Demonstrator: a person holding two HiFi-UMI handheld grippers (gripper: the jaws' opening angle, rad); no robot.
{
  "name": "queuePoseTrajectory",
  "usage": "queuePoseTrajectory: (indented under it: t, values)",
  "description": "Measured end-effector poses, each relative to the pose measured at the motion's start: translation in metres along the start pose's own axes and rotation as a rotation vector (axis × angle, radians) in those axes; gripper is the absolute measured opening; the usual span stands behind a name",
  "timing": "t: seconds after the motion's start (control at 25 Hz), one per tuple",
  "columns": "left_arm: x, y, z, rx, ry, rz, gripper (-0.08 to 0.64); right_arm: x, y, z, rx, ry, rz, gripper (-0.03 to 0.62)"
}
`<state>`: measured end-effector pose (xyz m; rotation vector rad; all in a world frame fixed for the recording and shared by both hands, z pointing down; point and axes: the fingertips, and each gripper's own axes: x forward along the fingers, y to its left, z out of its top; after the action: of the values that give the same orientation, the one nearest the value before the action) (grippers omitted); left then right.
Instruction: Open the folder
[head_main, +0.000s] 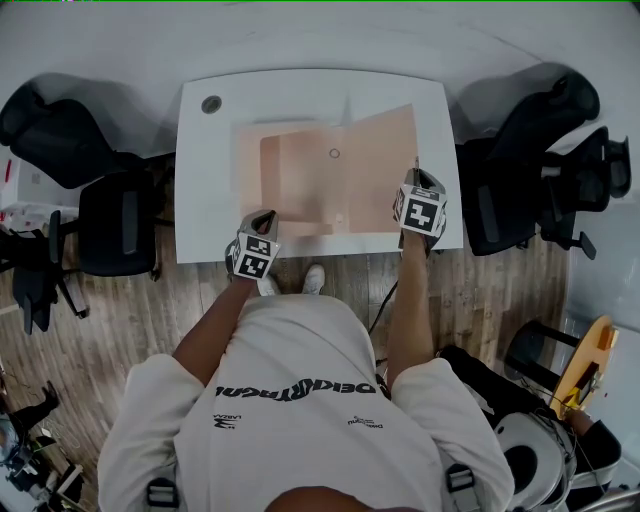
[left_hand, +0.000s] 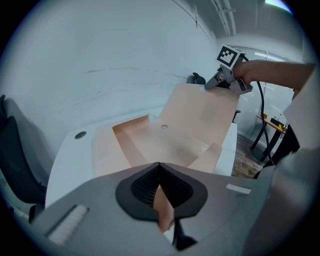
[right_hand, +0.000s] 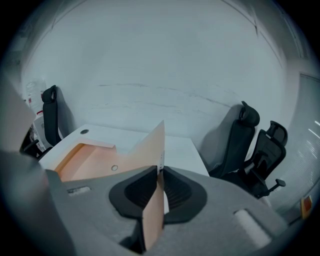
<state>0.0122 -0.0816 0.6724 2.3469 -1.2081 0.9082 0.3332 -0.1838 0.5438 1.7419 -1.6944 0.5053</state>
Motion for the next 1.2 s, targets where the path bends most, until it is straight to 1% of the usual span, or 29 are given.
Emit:
queuePoseTrajectory:
  t: [0.16,0.4,0.84,1.04,1.2]
  values:
    - [0.0,0.001,0.001,-0.001,-0.006,-0.001,-0.008,-0.002,-0.001,0.0,0.011,-0.015,0.015,0.041]
    - [-0.002,0.003,0.003,0.015,-0.01,0.02,-0.008,-0.004,-0.005,-0.005,0.036,-0.011,0.039,0.046]
    - [-0.011,0.011,0.003,-0.041,-0.047,0.029,-0.008,-0.021,0.003,0.002,0.071,-0.078,0.082,0.055]
    - [-0.019,0.013,0.006,-0.045,-0.063,0.044,-0.008,-0.035,0.008,0.012,0.127,-0.113,0.123,0.052]
    - [-0.021,0.011,0.007,-0.032,-0.071,0.04,-0.009,-0.041,0.015,0.019,0.1,-0.124,0.131,0.049]
